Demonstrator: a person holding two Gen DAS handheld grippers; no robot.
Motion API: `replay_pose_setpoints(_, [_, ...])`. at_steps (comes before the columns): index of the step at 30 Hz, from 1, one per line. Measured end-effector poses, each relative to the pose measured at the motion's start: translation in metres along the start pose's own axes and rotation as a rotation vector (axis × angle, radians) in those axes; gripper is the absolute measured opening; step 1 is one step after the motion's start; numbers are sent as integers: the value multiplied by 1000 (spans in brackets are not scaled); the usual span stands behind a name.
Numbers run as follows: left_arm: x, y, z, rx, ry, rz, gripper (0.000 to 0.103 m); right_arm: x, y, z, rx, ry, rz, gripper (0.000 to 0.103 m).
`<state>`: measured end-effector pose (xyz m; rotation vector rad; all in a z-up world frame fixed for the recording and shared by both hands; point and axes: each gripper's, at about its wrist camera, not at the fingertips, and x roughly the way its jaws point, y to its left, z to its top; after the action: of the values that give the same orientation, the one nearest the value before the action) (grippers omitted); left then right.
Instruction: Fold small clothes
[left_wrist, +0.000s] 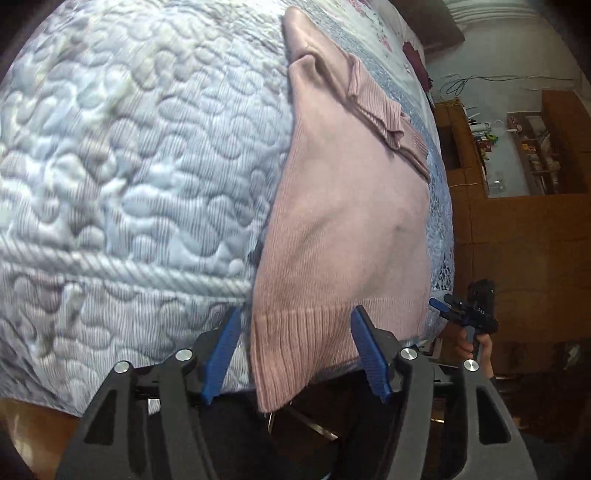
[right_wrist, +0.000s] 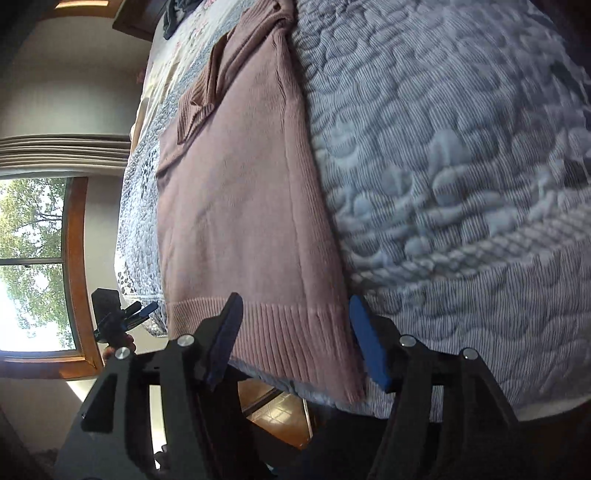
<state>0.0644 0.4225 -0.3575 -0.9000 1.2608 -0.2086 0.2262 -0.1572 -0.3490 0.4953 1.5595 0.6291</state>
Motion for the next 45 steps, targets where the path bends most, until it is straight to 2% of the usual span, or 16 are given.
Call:
replay_pose_setpoints(3, [9,10,-13,-41,25,-46,64,9,-7,-21,18,28,5,61])
replay_pose_setpoints(7, [28,16,-18,-94,64,-69,65,21,-8,-36,16,49,-5,61])
replay_pose_setpoints(13, [43,8,-21,-85,95,-42,68,32,-2,-39,19,41,-9,61])
replay_pose_setpoints(19, [52,-8,-21,-48,119,-36,66,37,1,-39,18,51,5,61])
replay_pose_setpoints(20, [54,-9,-22,-50,121,-45,64,40,2,-36,20,52,8,60])
replay_pose_setpoints(21, [53,-7,-24,-55,127,-52,50,40,1,-36,23,54,12,59])
replay_pose_setpoints(22, [56,-7,-25,-61,141,-57,32,40,0,-35,23,57,13,58])
replay_pose_setpoints(23, [59,-6,-26,-68,152,-58,25,40,-2,-34,21,59,15,52])
replay_pose_setpoints(24, [61,-5,-27,-72,160,-56,13,41,-2,-33,16,62,15,41])
replay_pose_setpoints(25, [61,-4,-27,-78,160,-58,11,44,1,-33,10,68,11,35])
replay_pose_setpoints(26, [60,-4,-28,-89,150,-71,11,45,2,-34,0,73,3,20])
replay_pose_setpoints(27, [57,-2,-28,-101,137,-86,10,44,5,-34,-12,70,0,10])
replay_pose_setpoints(30, [39,-1,-33,-129,72,-156,9,32,9,-36,-8,31,45,9])
replay_pose_setpoints(37, [-15,-20,-26,-150,-103,-341,8,-25,38,-26,-13,-99,218,8])
replay_pose_setpoints(41, [-44,-39,-5,-134,-177,-414,8,-55,61,-5,-21,-158,298,8])
replay_pose_setpoints(45, [-66,-64,29,-104,-223,-447,8,-76,91,27,-52,-201,334,8])
